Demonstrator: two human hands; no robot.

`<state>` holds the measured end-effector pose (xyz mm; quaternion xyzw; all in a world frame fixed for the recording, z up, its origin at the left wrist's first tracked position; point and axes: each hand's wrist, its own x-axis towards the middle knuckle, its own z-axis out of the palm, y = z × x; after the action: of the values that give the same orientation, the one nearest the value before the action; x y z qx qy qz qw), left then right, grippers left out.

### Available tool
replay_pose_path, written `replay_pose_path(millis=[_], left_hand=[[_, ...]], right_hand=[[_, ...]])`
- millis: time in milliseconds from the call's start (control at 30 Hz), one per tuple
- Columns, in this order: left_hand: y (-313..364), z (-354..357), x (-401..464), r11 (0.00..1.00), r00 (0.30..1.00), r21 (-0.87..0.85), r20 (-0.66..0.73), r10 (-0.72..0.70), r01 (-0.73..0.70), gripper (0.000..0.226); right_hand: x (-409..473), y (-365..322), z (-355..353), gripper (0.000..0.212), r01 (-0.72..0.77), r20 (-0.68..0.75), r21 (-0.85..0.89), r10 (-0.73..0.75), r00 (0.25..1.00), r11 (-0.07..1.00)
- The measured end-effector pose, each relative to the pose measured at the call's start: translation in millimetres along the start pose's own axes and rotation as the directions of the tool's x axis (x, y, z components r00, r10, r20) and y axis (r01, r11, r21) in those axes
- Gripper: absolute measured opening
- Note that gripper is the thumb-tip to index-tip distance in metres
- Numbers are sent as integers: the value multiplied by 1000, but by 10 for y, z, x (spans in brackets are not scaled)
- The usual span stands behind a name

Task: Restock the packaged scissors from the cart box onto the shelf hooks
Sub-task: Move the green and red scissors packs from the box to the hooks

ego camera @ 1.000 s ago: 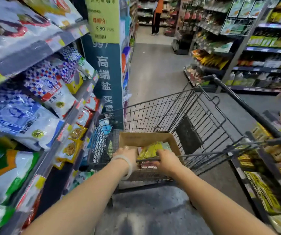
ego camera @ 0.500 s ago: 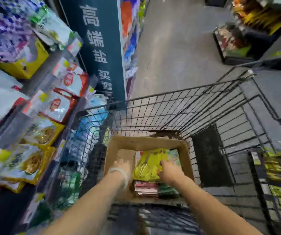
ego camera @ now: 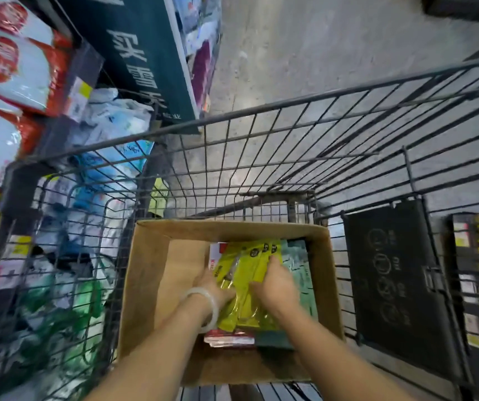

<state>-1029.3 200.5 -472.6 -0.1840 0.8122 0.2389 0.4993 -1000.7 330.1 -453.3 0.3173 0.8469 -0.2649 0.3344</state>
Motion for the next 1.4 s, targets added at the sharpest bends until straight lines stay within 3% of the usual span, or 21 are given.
replay_pose_path(millis=[133,233,433,500,667,800,933,1067,1167,1300,1400], left_hand=[[-91,18,49,989,997,-139,58,-53,60,78],[-193,9,21,956,992,-277,106,-67,94,76],[-322,-108,-169,847,976,-512,216,-36,145,76],[-363,-213,-319,807,986,-582,164,-8,104,68],[-490,-519,-813,751,996,-659,-83,-19,-40,101],[-800,-850,-1271,712,983,-691,-181,-5,-124,85],[-1306,-1157,-1840,670,941,-702,-337,-14,-241,75],[-2029,-1225,-2450,559,897,-754,-441,-39,-347,38],[-2715,-1081,-2965,485,844,-763,-529,-88,-428,27],[-3814,-613,-3653,347,812,-819,-544,-214,-457,30],[-4629,-121,-4143,250,789,-844,-534,-302,-475,68]], right_hand=[[35,17,18,37,-111,73,42,108,991,993],[26,26,8,26,-120,138,152,99,985,981],[-164,-85,-19,40,-96,238,425,-9,971,900],[-277,-118,-41,32,-59,234,504,-71,970,862],[-677,-366,-126,18,47,190,620,-207,960,783],[-1094,-715,-158,16,60,186,740,-289,939,670],[-1690,-1023,-96,16,182,139,752,-422,896,634],[-2405,-1210,145,18,266,137,766,-554,821,585],[-3009,-1227,499,18,308,209,732,-630,748,608],[-3894,-1093,1129,21,405,318,651,-715,623,642],[-4580,-922,1684,17,495,406,566,-745,529,659]])
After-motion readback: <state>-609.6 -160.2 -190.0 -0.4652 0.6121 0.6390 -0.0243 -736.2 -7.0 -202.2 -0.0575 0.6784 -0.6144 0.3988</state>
